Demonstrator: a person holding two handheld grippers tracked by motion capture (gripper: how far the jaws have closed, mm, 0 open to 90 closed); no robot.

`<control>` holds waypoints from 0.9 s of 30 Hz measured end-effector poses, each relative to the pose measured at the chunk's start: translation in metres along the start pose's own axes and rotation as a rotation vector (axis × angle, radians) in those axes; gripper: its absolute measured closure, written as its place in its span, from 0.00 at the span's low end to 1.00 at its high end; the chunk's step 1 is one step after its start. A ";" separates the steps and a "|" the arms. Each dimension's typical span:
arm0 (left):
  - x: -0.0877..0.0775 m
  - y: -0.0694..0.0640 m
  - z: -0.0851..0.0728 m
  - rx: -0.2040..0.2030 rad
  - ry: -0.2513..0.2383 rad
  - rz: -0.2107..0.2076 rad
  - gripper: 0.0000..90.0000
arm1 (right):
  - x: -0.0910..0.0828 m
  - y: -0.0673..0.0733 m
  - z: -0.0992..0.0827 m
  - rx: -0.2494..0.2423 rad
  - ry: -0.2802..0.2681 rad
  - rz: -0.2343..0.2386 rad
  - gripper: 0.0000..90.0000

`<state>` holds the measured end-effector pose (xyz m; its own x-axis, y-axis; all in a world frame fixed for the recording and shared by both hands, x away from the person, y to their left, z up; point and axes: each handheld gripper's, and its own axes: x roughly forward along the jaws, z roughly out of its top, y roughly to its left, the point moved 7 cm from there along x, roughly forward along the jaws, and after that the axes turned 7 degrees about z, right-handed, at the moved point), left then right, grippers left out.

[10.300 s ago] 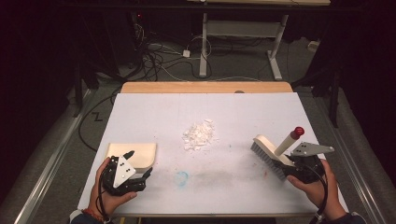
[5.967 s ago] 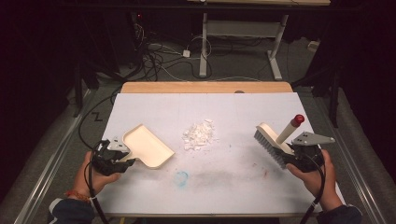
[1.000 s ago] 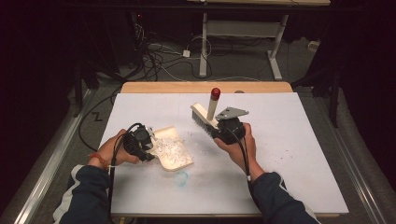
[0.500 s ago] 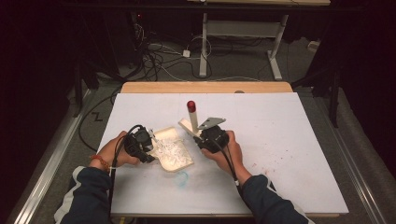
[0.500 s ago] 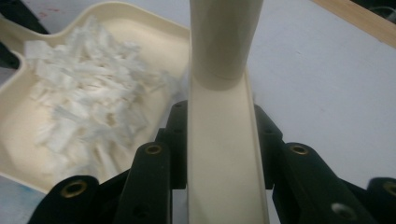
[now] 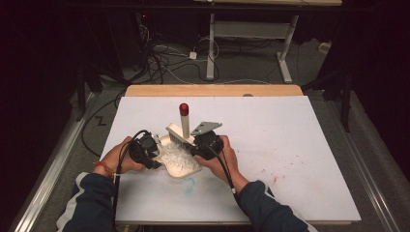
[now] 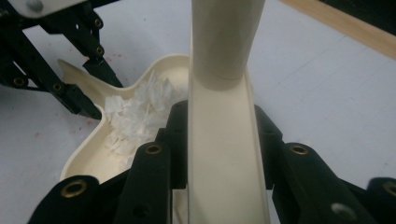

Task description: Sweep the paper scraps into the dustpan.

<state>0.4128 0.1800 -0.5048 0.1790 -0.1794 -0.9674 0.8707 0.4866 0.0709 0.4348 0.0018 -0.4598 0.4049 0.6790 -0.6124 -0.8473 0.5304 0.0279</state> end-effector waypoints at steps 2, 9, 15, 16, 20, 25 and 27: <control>0.000 0.000 0.000 0.001 0.000 0.001 0.69 | -0.009 -0.004 0.003 0.007 -0.028 -0.002 0.75; 0.003 -0.001 -0.001 0.005 0.012 0.003 0.69 | -0.040 -0.014 0.004 0.011 -0.050 -0.042 0.75; 0.002 -0.001 -0.004 0.011 0.010 0.003 0.69 | -0.060 -0.024 -0.017 0.009 0.000 -0.064 0.75; 0.002 -0.001 -0.004 0.012 0.012 0.002 0.69 | -0.063 -0.025 -0.020 0.008 0.008 -0.062 0.75; 0.000 -0.001 -0.006 0.004 0.005 -0.001 0.69 | -0.074 -0.030 -0.035 -0.003 0.040 -0.075 0.75; 0.003 -0.002 -0.007 -0.005 0.009 -0.002 0.69 | -0.079 -0.058 -0.044 0.020 0.051 -0.155 0.75; 0.003 -0.002 -0.007 -0.008 0.006 0.001 0.69 | -0.075 -0.071 -0.045 0.030 0.071 -0.193 0.75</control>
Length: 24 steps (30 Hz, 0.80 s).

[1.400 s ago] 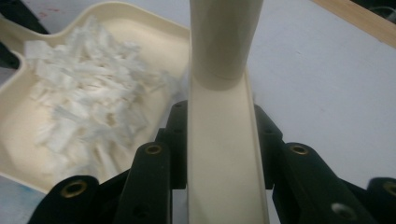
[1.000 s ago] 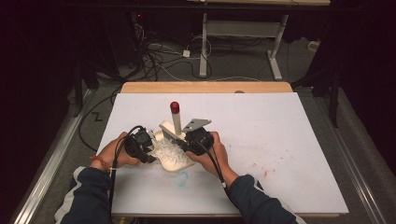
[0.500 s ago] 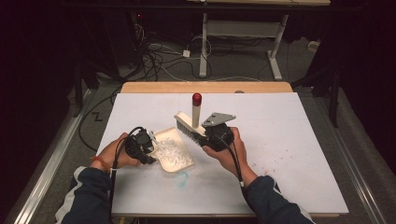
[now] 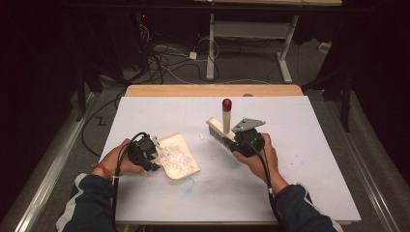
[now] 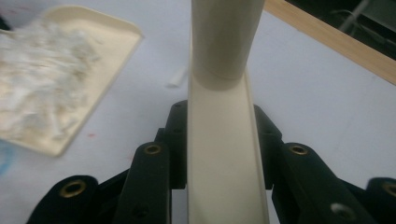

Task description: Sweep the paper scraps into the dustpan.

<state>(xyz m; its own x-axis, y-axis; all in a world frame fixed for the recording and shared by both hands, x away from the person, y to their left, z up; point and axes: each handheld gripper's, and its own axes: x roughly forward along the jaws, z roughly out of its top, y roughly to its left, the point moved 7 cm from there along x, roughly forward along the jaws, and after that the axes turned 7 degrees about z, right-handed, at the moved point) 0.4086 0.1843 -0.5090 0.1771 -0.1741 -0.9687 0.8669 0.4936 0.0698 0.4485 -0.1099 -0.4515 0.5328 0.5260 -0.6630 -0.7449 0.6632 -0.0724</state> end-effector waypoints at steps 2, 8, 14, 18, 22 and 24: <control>0.000 0.001 0.000 -0.001 0.002 0.000 0.69 | 0.008 -0.009 0.001 0.006 0.015 -0.033 0.75; 0.001 0.002 0.002 -0.003 0.008 0.000 0.69 | 0.037 -0.007 0.011 -0.011 0.053 -0.034 0.75; 0.000 0.001 0.006 -0.004 0.012 0.004 0.69 | 0.052 0.033 0.023 -0.047 0.033 0.077 0.75; 0.001 0.000 0.009 0.002 0.010 0.004 0.69 | 0.060 0.059 0.029 -0.084 0.020 0.155 0.75; 0.002 0.000 0.010 0.006 0.009 0.003 0.69 | 0.059 0.075 0.035 -0.105 -0.007 0.219 0.75; 0.002 0.000 0.011 0.001 0.007 0.001 0.69 | 0.054 0.079 0.038 -0.110 -0.026 0.258 0.75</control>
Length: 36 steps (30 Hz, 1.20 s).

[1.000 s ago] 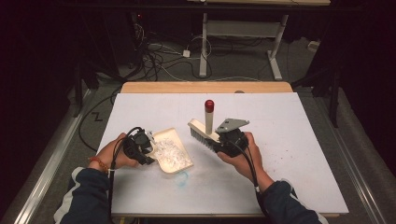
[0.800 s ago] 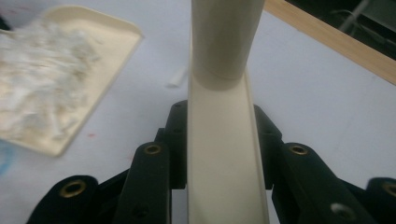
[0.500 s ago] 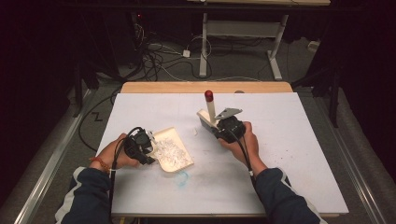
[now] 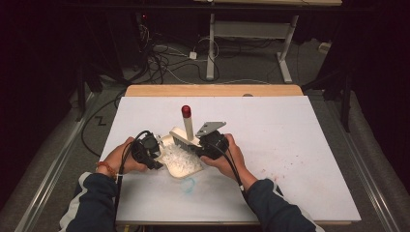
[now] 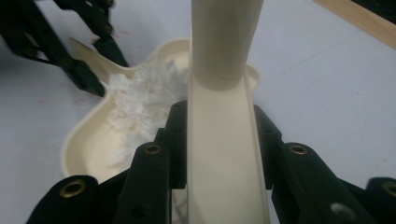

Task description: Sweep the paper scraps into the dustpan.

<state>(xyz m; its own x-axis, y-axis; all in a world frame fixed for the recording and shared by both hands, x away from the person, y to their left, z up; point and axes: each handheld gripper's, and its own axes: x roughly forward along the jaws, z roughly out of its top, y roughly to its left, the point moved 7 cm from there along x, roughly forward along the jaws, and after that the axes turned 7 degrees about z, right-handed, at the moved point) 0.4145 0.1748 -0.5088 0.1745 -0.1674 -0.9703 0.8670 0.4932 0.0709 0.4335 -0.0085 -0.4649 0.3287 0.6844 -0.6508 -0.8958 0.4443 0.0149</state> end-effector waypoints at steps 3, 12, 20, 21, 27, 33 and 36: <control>0.000 0.000 0.001 -0.005 -0.004 -0.001 0.69 | -0.008 0.002 0.004 -0.024 -0.005 -0.024 0.75; 0.000 -0.001 0.001 -0.028 -0.021 0.006 0.69 | -0.040 -0.019 -0.006 0.027 -0.028 -0.083 0.75; 0.000 -0.001 -0.001 -0.083 -0.048 0.026 0.69 | -0.071 -0.033 -0.028 0.048 -0.019 -0.109 0.75; 0.001 -0.001 -0.002 -0.088 -0.053 0.029 0.69 | -0.075 -0.034 -0.030 0.050 -0.021 -0.111 0.75; -0.001 -0.004 -0.003 -0.127 -0.081 0.033 0.69 | -0.103 -0.037 -0.039 0.057 -0.044 -0.106 0.75; -0.004 -0.004 -0.008 -0.173 -0.101 0.067 0.69 | -0.127 -0.036 -0.054 0.055 -0.027 -0.084 0.75; -0.004 -0.006 -0.010 -0.189 -0.109 0.071 0.69 | -0.137 -0.037 -0.063 0.056 -0.006 -0.079 0.75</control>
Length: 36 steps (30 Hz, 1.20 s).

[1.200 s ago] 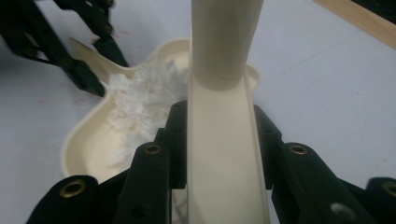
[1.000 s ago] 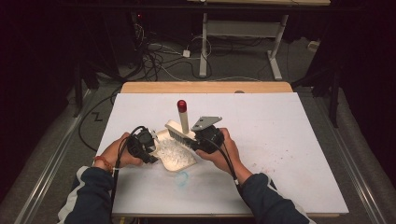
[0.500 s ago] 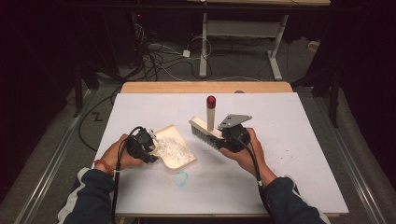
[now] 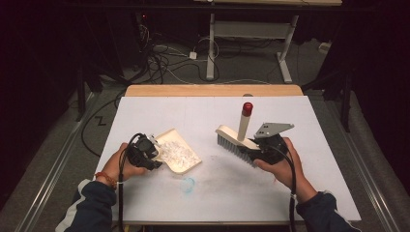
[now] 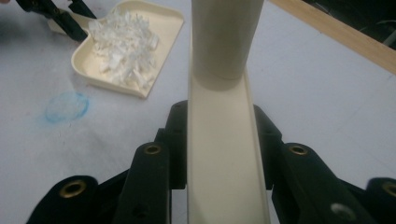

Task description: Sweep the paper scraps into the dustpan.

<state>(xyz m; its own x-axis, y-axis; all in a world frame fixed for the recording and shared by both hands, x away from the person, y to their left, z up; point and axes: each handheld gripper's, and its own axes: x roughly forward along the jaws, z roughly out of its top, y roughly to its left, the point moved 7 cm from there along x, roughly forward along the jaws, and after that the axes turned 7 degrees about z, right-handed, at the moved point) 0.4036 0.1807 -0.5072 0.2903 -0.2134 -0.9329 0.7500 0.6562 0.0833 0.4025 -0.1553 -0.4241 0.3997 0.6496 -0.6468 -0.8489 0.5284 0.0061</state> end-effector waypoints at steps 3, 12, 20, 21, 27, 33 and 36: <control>0.000 -0.002 -0.002 -0.022 -0.007 0.002 0.69 | -0.011 -0.003 -0.007 0.007 0.005 0.011 0.75; 0.002 -0.008 -0.008 -0.080 -0.048 0.008 0.69 | -0.043 -0.010 -0.028 0.020 0.026 0.026 0.75; 0.005 -0.010 -0.012 -0.165 -0.095 0.040 0.69 | -0.064 -0.014 -0.046 0.039 0.043 0.029 0.75; 0.004 -0.010 -0.012 -0.166 -0.095 0.045 0.69 | -0.066 -0.015 -0.048 0.048 0.045 0.029 0.75; -0.001 -0.005 -0.015 -0.212 -0.120 0.041 0.69 | -0.074 -0.021 -0.056 0.063 0.057 0.034 0.75; -0.003 0.005 -0.020 -0.251 -0.133 0.061 0.69 | -0.077 -0.023 -0.061 0.066 0.087 0.032 0.75; -0.004 0.010 -0.023 -0.261 -0.130 0.072 0.69 | -0.077 -0.024 -0.063 0.050 0.101 0.040 0.75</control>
<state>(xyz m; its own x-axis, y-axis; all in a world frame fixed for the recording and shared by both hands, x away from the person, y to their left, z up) 0.3959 0.2047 -0.5113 0.4237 -0.2389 -0.8737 0.5514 0.8333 0.0395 0.3707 -0.2527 -0.4225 0.3265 0.6136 -0.7189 -0.8444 0.5311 0.0698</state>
